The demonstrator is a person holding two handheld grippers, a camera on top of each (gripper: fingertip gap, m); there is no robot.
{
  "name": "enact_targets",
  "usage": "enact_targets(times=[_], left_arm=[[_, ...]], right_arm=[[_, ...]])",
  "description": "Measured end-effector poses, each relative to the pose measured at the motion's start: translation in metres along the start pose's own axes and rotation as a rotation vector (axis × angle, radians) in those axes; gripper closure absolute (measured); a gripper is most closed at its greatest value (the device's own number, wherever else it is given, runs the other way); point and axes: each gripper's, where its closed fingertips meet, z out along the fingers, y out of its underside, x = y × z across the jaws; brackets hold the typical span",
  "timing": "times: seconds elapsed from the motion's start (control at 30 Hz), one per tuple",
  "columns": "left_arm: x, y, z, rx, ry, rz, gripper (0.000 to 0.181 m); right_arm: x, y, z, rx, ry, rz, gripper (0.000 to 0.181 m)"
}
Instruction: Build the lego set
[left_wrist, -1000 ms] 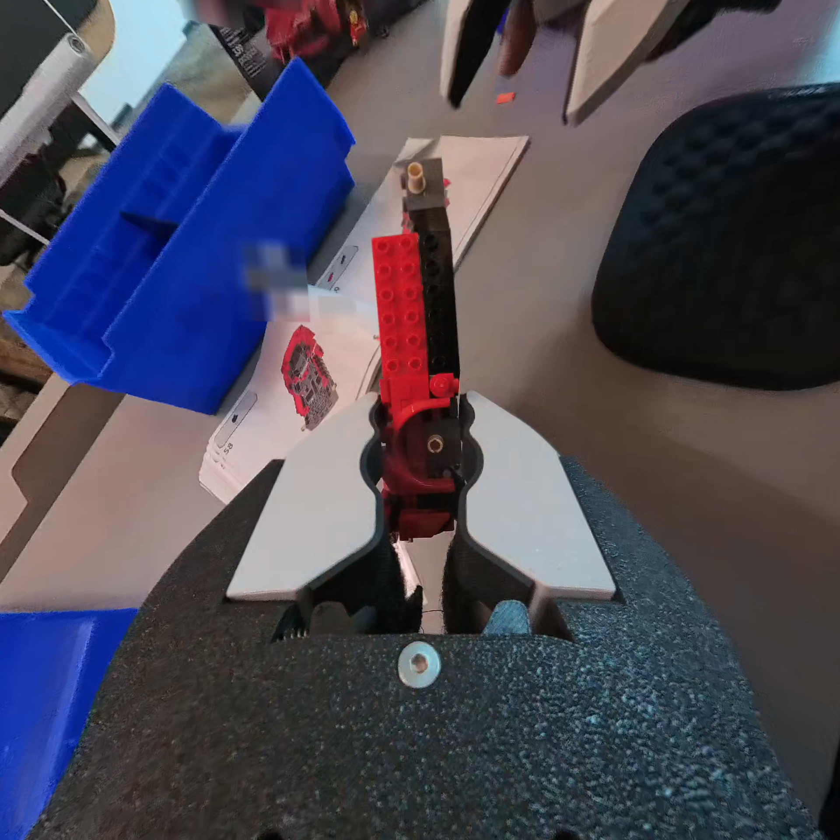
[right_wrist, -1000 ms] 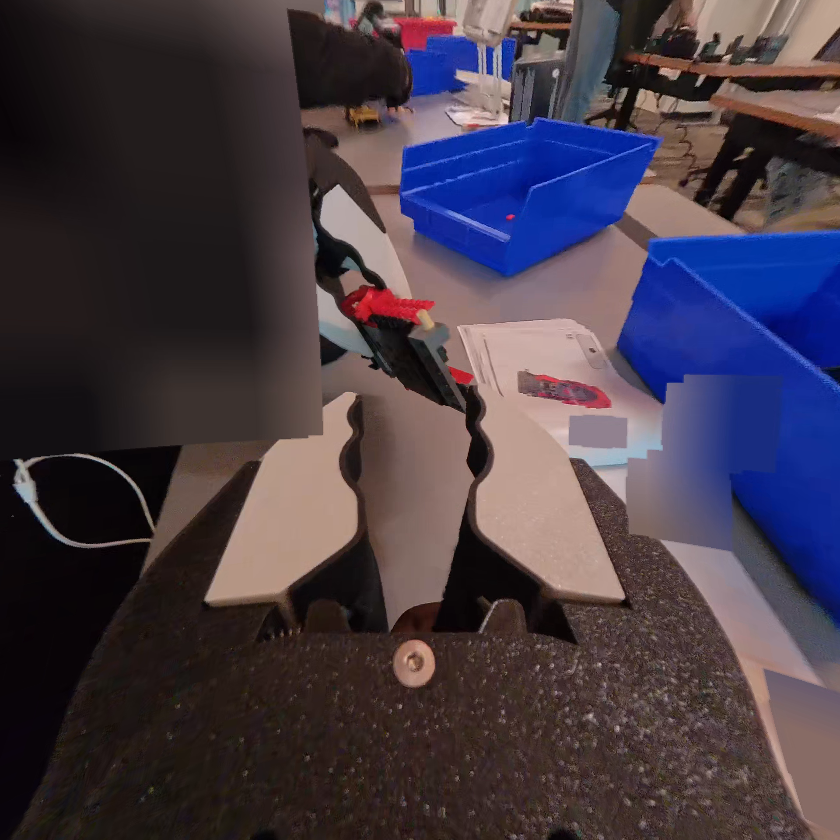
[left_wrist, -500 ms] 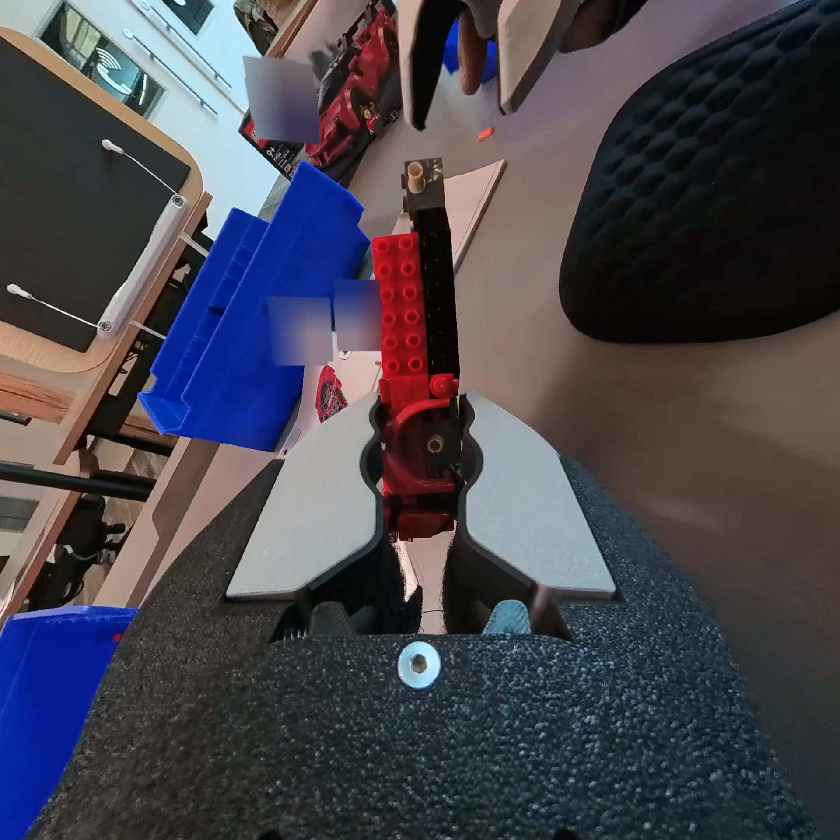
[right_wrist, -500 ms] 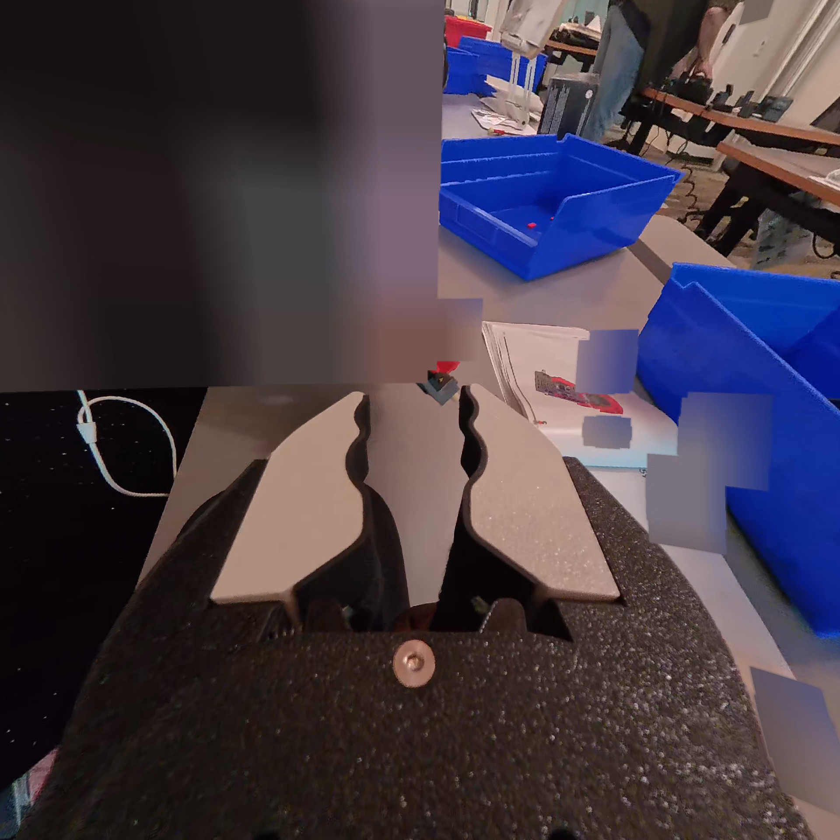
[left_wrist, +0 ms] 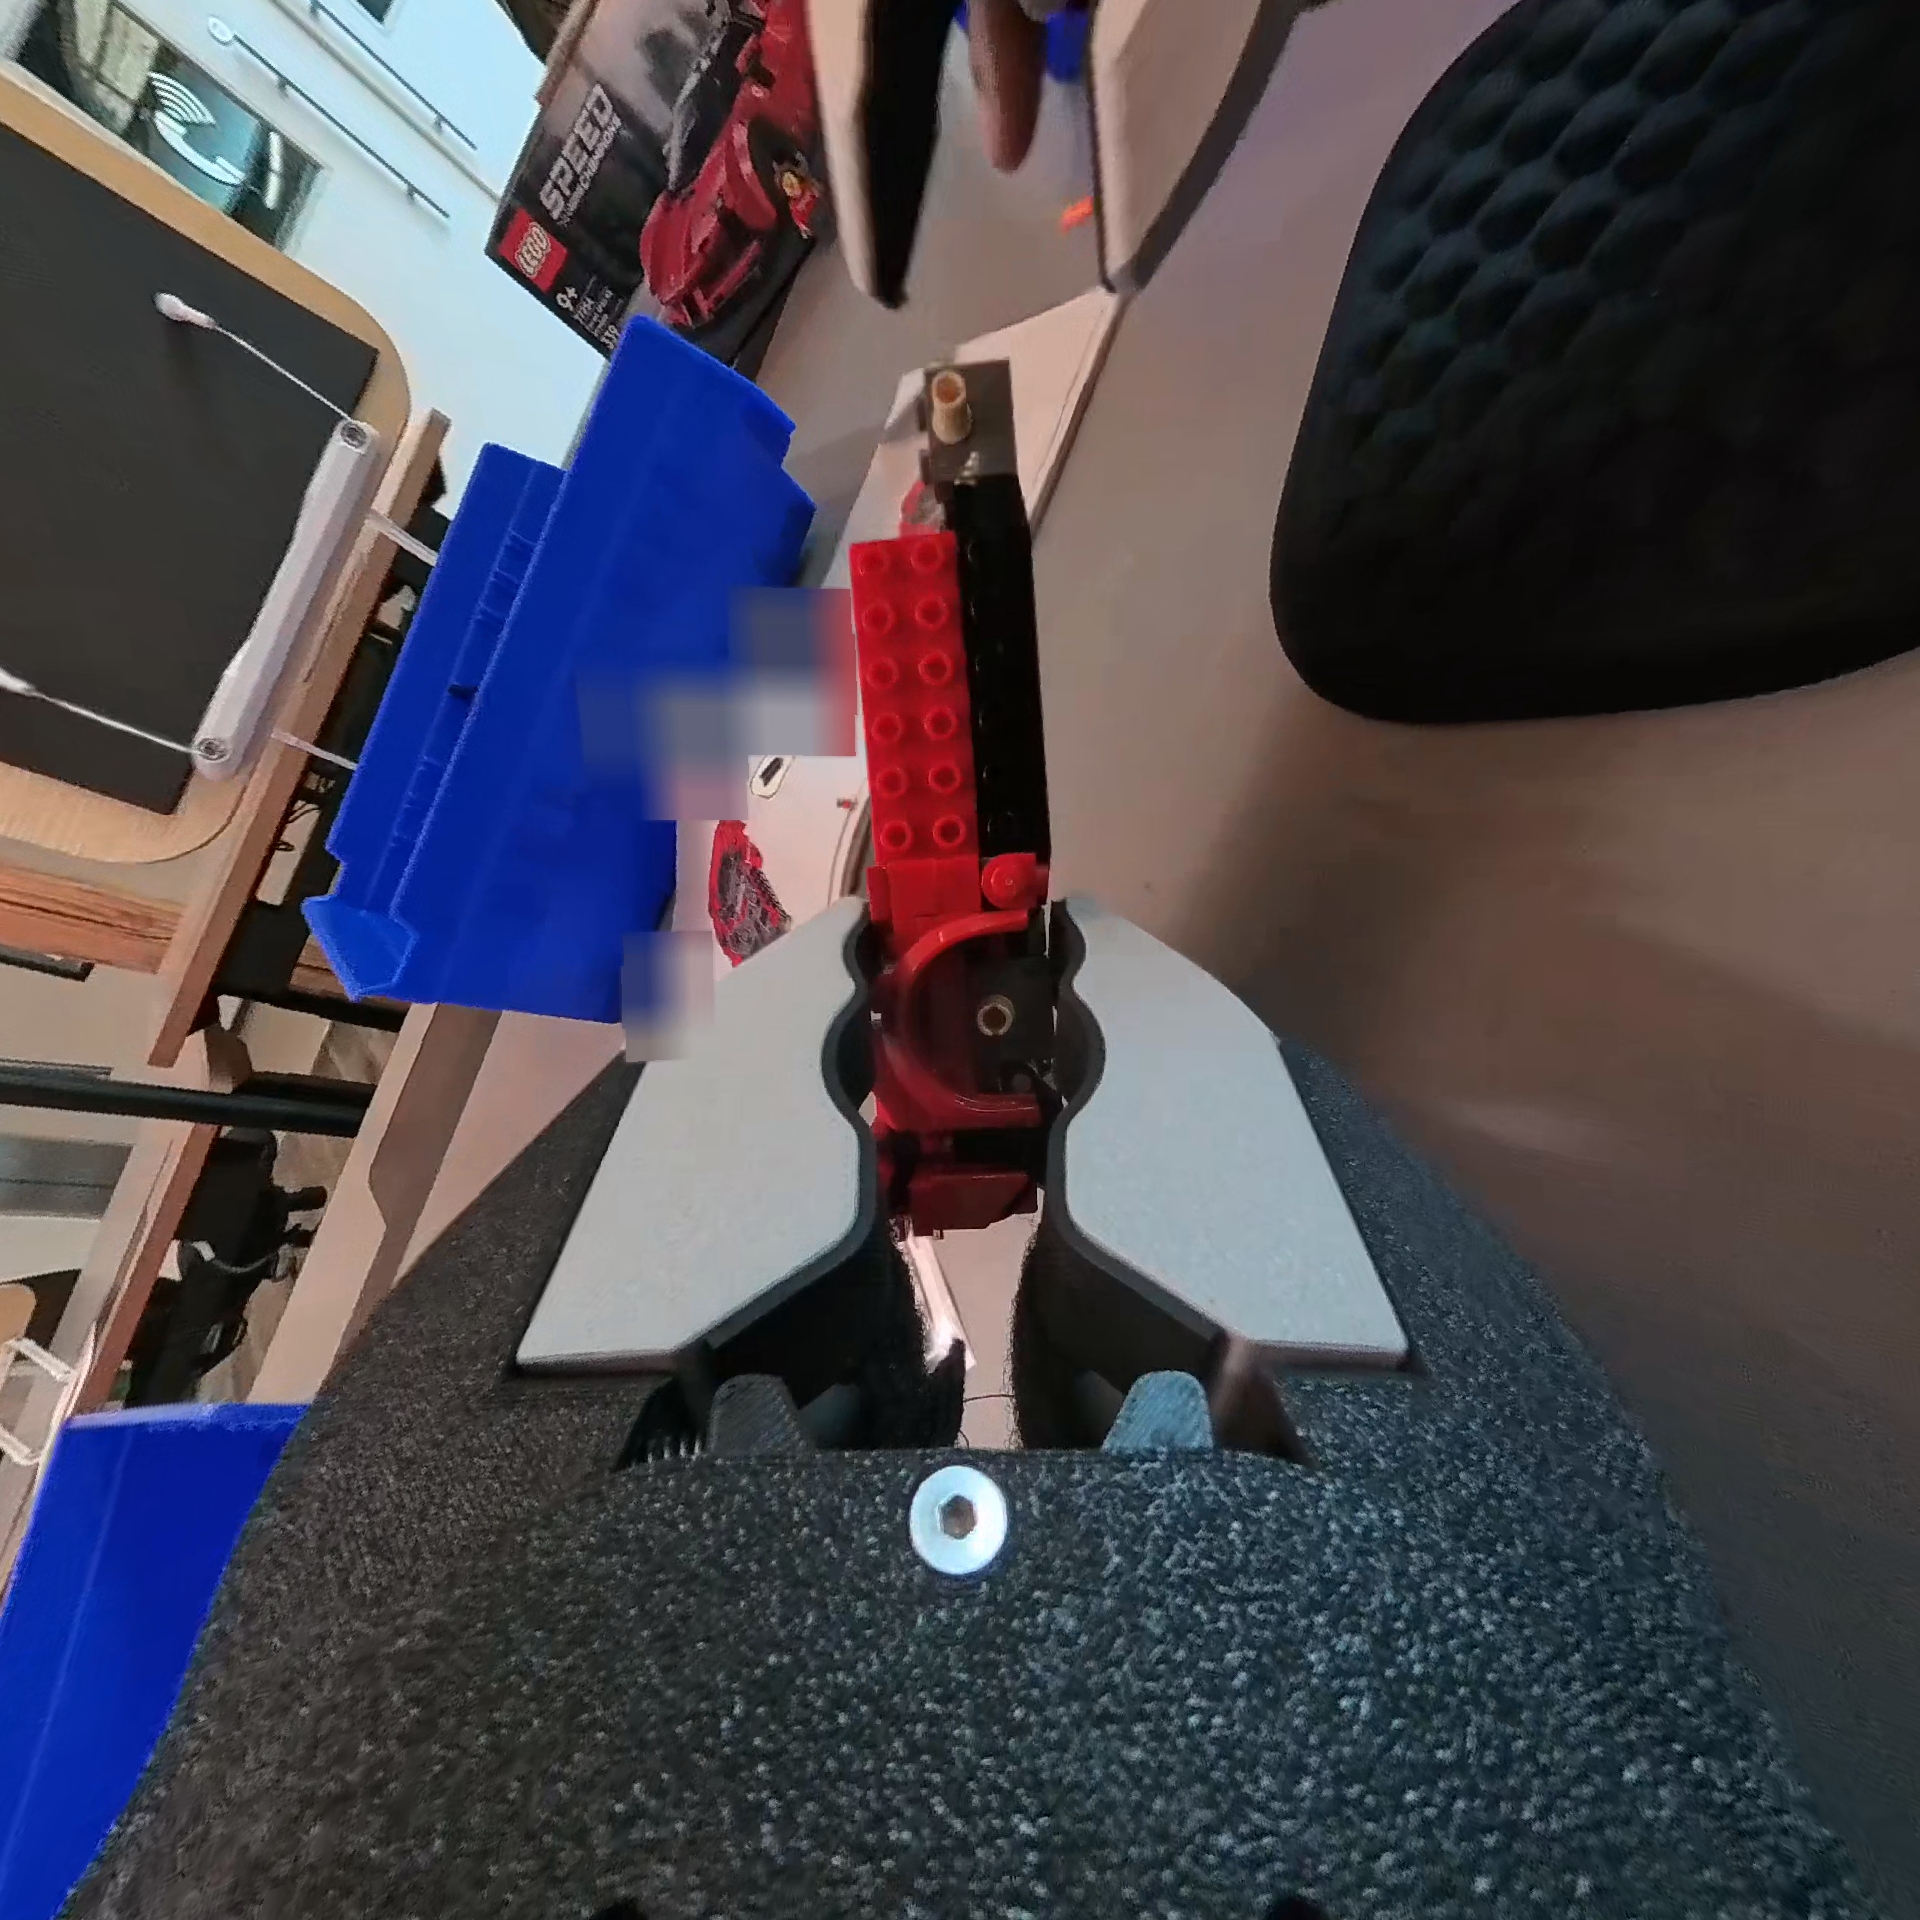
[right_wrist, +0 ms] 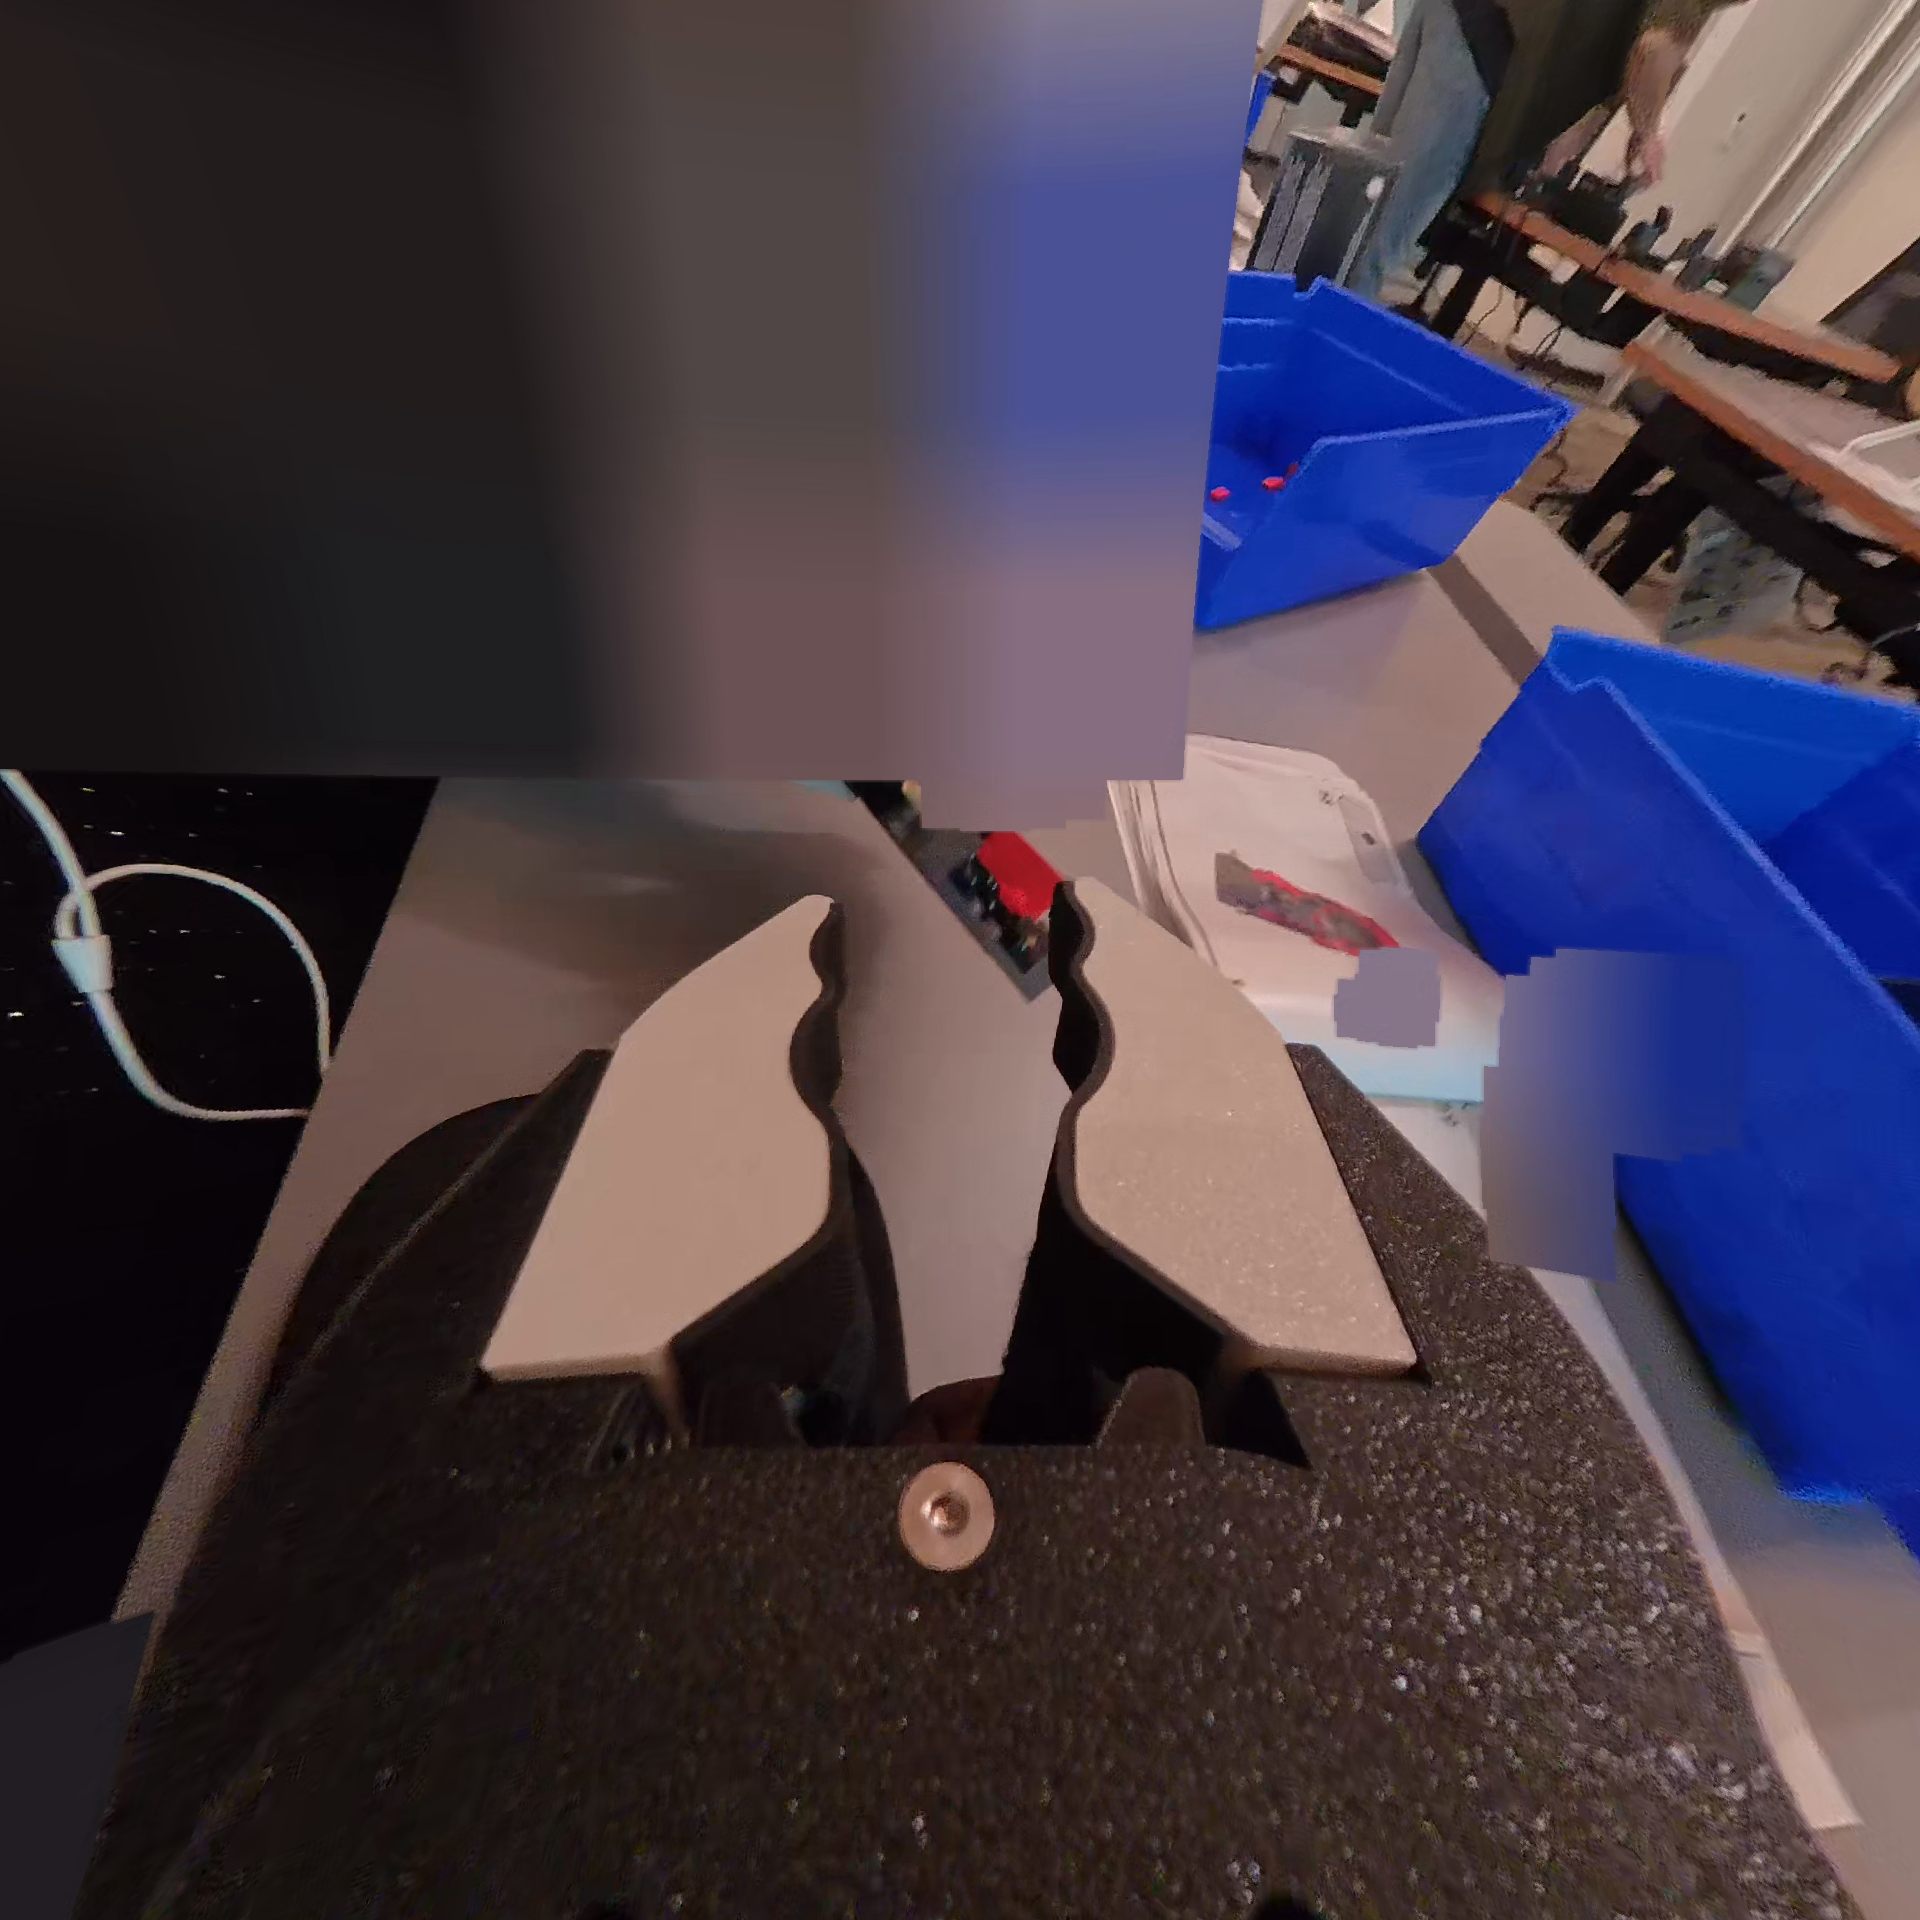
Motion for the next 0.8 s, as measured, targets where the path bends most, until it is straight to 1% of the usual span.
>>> enact_targets(times=[0.1, 0.23, 0.4, 0.47, 0.5, 0.6, 0.7, 0.77, 0.8], left_arm=[[0.008, 0.005, 0.005, -0.043, 0.066, -0.004, 0.151], [0.018, 0.013, 0.013, -0.135, 0.176, 0.000, 0.151], [0.018, 0.012, 0.020, -0.206, 0.245, -0.044, 0.151], [0.016, 0.010, 0.022, -0.214, 0.257, -0.071, 0.151], [0.015, 0.010, 0.023, -0.217, 0.263, -0.086, 0.151], [0.015, 0.011, 0.025, -0.222, 0.281, -0.135, 0.151], [0.014, 0.011, 0.026, -0.208, 0.294, -0.158, 0.151], [0.016, 0.009, 0.027, -0.189, 0.320, -0.177, 0.150], [0.016, 0.008, 0.027, -0.182, 0.323, -0.184, 0.149]], right_arm=[[0.003, -0.008, 0.006, -0.035, 0.043, -0.097, 0.143], [-0.003, -0.008, 0.027, -0.217, 0.018, -0.250, 0.141], [-0.009, 0.012, 0.053, -0.504, -0.033, -0.458, 0.135], [-0.007, 0.019, 0.060, -0.583, -0.027, -0.538, 0.136], [-0.005, 0.022, 0.062, -0.616, -0.025, -0.573, 0.139], [-0.004, 0.022, 0.067, -0.627, -0.030, -0.630, 0.155], [-0.004, 0.027, 0.067, -0.657, -0.059, -0.633, 0.163], [-0.004, 0.031, 0.066, -0.672, -0.089, -0.625, 0.164], [-0.005, 0.032, 0.066, -0.673, -0.106, -0.619, 0.168]])
